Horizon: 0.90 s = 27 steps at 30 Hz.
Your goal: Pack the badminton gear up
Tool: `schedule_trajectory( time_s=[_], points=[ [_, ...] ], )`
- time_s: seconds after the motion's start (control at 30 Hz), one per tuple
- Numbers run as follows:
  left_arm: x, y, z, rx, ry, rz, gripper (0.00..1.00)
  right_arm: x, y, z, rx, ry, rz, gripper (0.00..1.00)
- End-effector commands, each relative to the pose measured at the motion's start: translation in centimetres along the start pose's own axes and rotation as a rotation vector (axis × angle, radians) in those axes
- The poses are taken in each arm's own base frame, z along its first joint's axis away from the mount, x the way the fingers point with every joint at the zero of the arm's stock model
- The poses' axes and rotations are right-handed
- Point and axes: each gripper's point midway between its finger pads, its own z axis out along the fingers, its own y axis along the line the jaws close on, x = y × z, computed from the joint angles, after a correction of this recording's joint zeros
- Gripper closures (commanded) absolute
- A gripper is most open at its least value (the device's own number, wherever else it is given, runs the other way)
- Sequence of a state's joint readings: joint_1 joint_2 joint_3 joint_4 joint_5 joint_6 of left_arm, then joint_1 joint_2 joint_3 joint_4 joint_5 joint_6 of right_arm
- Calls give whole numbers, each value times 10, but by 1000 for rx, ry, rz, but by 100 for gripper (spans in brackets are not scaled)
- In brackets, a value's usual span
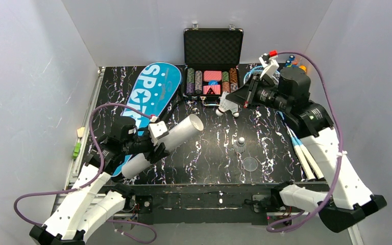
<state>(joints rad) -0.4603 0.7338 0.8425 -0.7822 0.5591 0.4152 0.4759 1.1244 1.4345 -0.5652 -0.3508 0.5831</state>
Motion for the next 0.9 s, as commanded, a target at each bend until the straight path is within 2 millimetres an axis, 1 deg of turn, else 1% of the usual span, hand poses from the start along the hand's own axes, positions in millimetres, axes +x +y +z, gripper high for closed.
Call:
schedule_trajectory(
  time_s=[0.0,0.13,0.2,0.27,0.47,0.57,0.7,0.87],
  points=[
    [-16,2,0,3,-60,22,72,-18,55,-9,-160,-94,39,99],
    [-16,2,1,4,-59,19,72,-14,85,-6,-206,-150,30,99],
    [-16,4,1,-2,-56,23,72,-14,94,-3,-216,-180,24,99],
    [-17,4,0,-7,-60,26,73,-12,97,0,-223,-191,29,99],
    [-23,4,-4,-17,-76,37,72,3,97,15,-232,-165,72,99],
    [-24,3,-5,-11,-82,36,72,13,93,22,-221,-146,91,99],
    [-27,2,-5,-7,-87,35,72,23,89,27,-208,-136,109,99],
    [-29,3,-6,-8,-91,39,73,35,92,30,-226,-91,122,99]
  ],
)
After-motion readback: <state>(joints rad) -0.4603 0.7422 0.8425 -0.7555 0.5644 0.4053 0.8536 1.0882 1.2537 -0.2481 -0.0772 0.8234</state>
